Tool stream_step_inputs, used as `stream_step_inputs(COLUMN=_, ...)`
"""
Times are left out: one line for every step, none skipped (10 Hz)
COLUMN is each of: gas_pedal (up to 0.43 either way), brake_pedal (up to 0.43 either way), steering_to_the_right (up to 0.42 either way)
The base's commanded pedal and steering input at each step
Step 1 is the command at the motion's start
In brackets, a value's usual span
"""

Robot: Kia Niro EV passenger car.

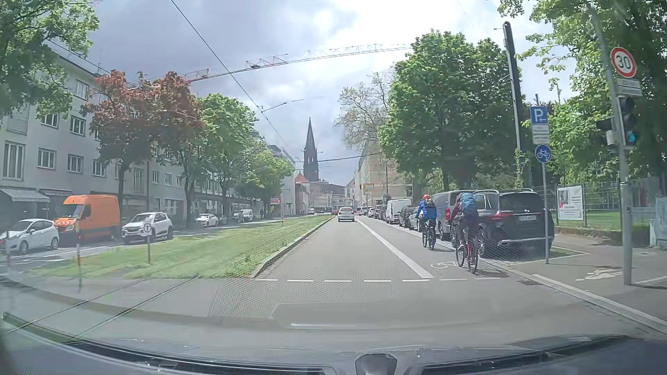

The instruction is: Follow the waypoints while adhering to traffic rules and regulations

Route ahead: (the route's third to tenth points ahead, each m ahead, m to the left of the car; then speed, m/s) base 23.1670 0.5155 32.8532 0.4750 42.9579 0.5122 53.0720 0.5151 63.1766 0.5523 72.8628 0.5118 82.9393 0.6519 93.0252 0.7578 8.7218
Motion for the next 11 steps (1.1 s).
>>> stream_step_inputs(gas_pedal=0.067, brake_pedal=0.000, steering_to_the_right=-0.001)
stream_step_inputs(gas_pedal=0.067, brake_pedal=0.000, steering_to_the_right=-0.001)
stream_step_inputs(gas_pedal=0.079, brake_pedal=0.000, steering_to_the_right=-0.002)
stream_step_inputs(gas_pedal=0.079, brake_pedal=0.000, steering_to_the_right=-0.001)
stream_step_inputs(gas_pedal=0.087, brake_pedal=0.000, steering_to_the_right=-0.002)
stream_step_inputs(gas_pedal=0.087, brake_pedal=0.000, steering_to_the_right=-0.002)
stream_step_inputs(gas_pedal=0.087, brake_pedal=0.000, steering_to_the_right=-0.002)
stream_step_inputs(gas_pedal=0.087, brake_pedal=0.000, steering_to_the_right=-0.003)
stream_step_inputs(gas_pedal=0.087, brake_pedal=0.000, steering_to_the_right=-0.005)
stream_step_inputs(gas_pedal=0.079, brake_pedal=0.000, steering_to_the_right=-0.006)
stream_step_inputs(gas_pedal=0.079, brake_pedal=0.000, steering_to_the_right=-0.006)
